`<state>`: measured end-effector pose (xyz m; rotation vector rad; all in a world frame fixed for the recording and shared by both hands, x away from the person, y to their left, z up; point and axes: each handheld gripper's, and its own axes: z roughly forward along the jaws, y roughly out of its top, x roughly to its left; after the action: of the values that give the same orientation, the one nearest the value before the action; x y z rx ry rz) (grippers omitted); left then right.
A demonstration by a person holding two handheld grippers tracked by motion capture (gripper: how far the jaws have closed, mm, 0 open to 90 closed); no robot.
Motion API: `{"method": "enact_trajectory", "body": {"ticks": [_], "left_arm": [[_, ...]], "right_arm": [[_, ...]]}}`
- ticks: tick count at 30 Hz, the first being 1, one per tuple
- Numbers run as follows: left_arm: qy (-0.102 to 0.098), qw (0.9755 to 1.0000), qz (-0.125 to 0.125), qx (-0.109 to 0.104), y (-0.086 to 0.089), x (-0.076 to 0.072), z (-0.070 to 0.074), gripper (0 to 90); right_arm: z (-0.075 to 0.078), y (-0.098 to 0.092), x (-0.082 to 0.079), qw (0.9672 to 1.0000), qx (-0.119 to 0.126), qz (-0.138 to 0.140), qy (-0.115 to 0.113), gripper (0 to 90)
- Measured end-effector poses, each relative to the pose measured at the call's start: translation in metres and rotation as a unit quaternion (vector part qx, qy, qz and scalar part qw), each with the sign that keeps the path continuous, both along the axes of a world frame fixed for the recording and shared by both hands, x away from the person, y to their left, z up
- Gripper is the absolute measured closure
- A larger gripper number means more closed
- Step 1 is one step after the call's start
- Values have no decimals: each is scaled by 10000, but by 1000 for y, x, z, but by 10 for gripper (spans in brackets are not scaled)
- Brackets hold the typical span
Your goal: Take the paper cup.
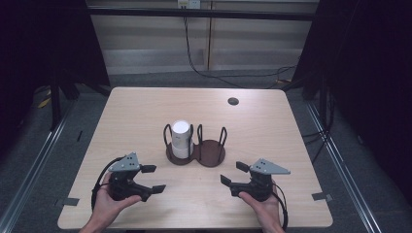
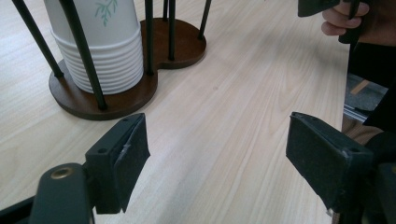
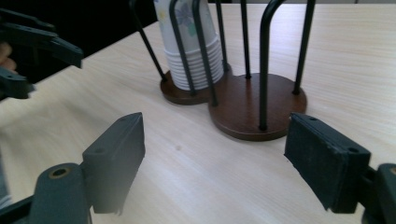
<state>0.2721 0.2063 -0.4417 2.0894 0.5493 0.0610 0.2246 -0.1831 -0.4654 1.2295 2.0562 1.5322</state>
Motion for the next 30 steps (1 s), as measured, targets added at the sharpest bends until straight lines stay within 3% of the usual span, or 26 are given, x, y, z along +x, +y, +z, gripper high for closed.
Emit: {"method": "enact_trajectory", "body": {"ticks": [8,15,16,21,25,30], "left_arm": [[74,9998,167,-82,3,16,8,257],[-30,9998,189,-40,1,23,16,248],[117,9999,110,54,-4,30,17,243],[27,9999,-28,158,-12,33,23,235],[-30,9998,-31,196,-12,34,27,216],[-4,9992,-16,397,-12,41,32,228]], "right_arm": [[3,-1,1,9997,62,236,-38,185],[6,2,-2,9991,59,408,-61,218],[6,3,0,9986,13,525,6,220],[7,3,0,9978,16,662,97,220],[8,2,-4,9974,-158,702,55,242],[3,-2,-8,9968,-36,793,91,242]]}}
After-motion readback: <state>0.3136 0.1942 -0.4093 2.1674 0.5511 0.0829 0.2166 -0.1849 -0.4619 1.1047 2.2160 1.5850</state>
